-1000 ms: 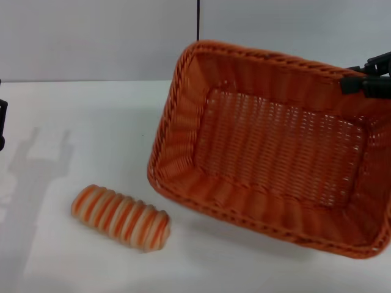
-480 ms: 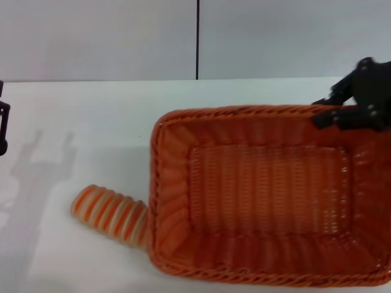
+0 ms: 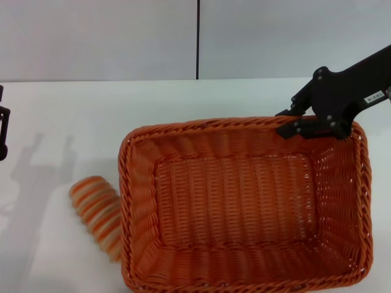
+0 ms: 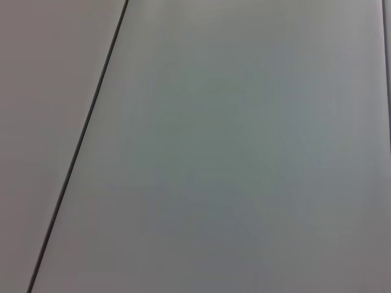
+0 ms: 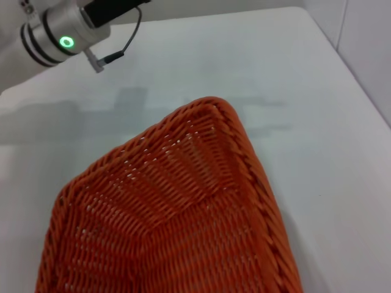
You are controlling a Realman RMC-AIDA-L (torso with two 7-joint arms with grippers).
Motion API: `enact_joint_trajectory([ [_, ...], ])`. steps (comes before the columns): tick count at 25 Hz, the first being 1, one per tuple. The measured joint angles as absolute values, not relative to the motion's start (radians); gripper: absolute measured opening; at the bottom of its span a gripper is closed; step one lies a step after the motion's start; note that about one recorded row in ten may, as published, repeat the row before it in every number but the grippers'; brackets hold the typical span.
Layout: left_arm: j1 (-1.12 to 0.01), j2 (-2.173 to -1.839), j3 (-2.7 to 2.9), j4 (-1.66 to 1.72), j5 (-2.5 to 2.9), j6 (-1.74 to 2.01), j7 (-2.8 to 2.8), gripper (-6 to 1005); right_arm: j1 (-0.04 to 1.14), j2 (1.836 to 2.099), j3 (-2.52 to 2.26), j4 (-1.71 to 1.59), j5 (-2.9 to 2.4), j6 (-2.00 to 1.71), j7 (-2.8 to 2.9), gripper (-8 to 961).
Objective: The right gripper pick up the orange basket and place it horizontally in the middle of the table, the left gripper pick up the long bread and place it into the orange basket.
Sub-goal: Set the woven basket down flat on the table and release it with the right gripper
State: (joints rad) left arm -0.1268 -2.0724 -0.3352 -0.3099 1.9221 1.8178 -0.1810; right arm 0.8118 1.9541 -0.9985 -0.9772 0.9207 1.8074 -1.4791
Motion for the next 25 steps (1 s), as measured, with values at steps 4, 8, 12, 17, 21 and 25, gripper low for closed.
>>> enact_joint_trajectory([
  [4, -0.129, -2.072, -0.335, -0.31, 1.922, 1.818, -0.181, 604, 0.813, 1.954, -0.998, -0.965, 0.92, 1.784, -1.483, 161],
  [8, -0.137, -2.072, -0.331, -0.31, 1.922, 1.813, -0.181, 604, 0.828, 1.956, -1.0, -0.93, 0.918, 1.784, -1.466, 162],
  [12, -0.144, -2.072, -0.319, -0.31, 1.922, 1.812, -0.181, 604, 0.827, 1.962, -0.994, -0.922, 0.905, 1.762, -1.453, 185],
  [17, -0.145, -2.072, -0.31, -0.308, 1.922, 1.81, -0.181, 604, 0.812, 1.971, -0.988, -0.937, 0.903, 1.758, -1.457, 312],
  [21, -0.144, -2.072, -0.305, -0.306, 1.922, 1.81, -0.181, 604, 0.769, 1.983, -0.94, -1.005, 0.91, 1.732, -1.472, 455],
  [25, -0.139, -2.072, -0.3, -0.302, 1.922, 1.811, -0.181, 604, 0.712, 1.994, -0.78, -1.081, 0.983, 1.723, -1.526, 522],
])
